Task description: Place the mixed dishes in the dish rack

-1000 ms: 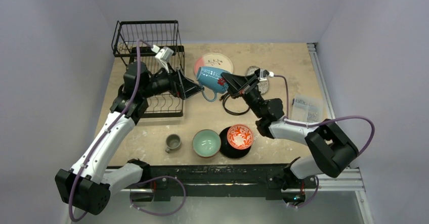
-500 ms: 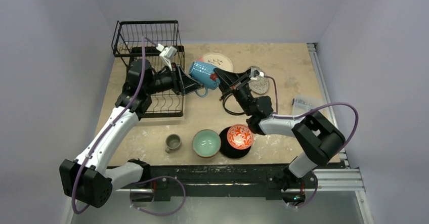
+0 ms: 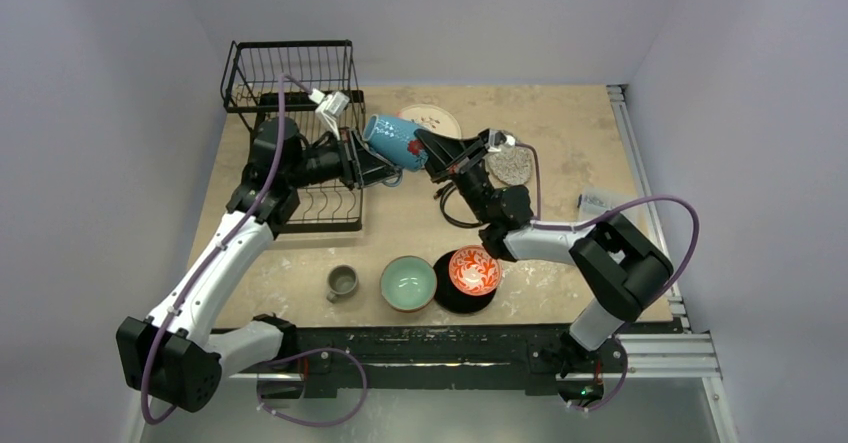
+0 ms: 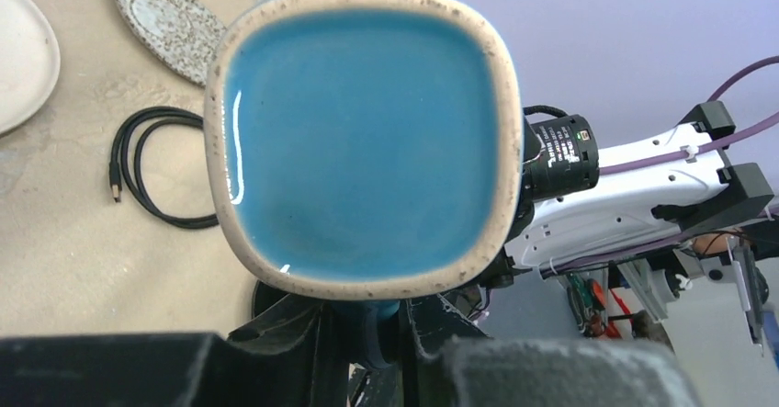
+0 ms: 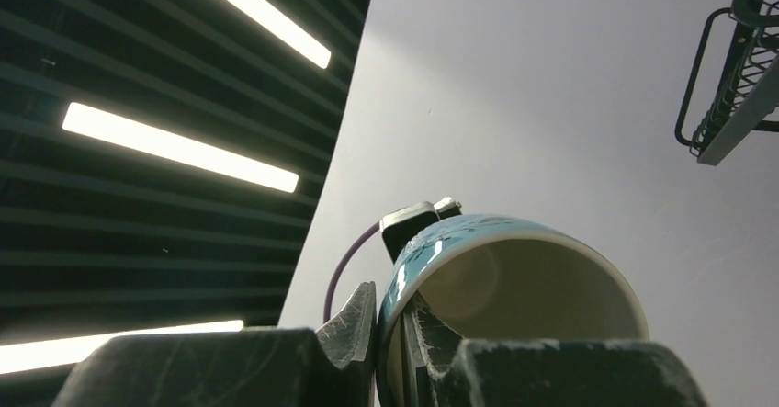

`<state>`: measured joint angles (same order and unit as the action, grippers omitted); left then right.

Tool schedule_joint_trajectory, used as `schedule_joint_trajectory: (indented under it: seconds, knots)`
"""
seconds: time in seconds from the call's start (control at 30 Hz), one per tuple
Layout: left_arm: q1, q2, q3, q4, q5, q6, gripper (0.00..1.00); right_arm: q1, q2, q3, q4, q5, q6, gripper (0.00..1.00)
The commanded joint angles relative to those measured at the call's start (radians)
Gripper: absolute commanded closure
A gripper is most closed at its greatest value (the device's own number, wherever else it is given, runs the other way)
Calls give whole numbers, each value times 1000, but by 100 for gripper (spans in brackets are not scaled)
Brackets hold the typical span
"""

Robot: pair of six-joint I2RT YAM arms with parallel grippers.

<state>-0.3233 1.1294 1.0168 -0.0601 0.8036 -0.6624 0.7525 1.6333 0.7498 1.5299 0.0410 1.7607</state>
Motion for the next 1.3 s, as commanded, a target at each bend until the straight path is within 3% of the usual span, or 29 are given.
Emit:
schedule_joint_trajectory:
  seconds: [0.0, 0.1, 0.2, 0.27, 0.33, 0.4, 0.5, 0.53, 0.6, 0.67, 0.73, 0.83, 1.07, 1.27]
  knots:
    - [-15, -39, 39, -72, -114, 112, 100, 19, -13, -18, 298, -37, 4, 90]
    - [-15, -54, 82, -219, -288, 169, 100, -1, -23, -71, 170, -161, -21, 52]
    - [-15, -61, 122, -338, -480, 208, 100, -23, -60, -136, -29, -277, -126, 35]
    - [-14, -77, 127, -374, -572, 222, 100, -39, -125, -146, -335, -336, -261, 28]
    - [-15, -94, 121, -383, -628, 229, 100, -46, -211, -92, -763, -318, -486, 18]
    - [-16, -109, 113, -383, -666, 230, 100, -43, -300, 13, -1172, -182, -742, 9]
    - [-14, -112, 114, -396, -715, 231, 100, -41, -341, 155, -1568, -3, -1030, 5]
    - [-15, -110, 117, -403, -729, 233, 100, -41, -349, 197, -1728, 143, -1077, 6]
    - [-15, -99, 124, -413, -736, 240, 100, -41, -364, 250, -1857, 317, -1231, 6]
    - [-15, -94, 124, -416, -746, 244, 100, -41, -365, 266, -1961, 495, -1274, 6]
    - [-14, -88, 123, -417, -765, 251, 100, -41, -367, 254, -2007, 600, -1297, 7]
    - [-15, -74, 117, -417, -798, 267, 100, -41, -393, 204, -1984, 639, -1306, 7]
    - [-30, -68, 9, -324, -1031, 328, 100, -41, -581, 24, -1742, 509, -1341, 7]
    - [-36, -85, -95, -238, -1104, 386, 100, -41, -764, -114, -1613, 471, -1362, 7]
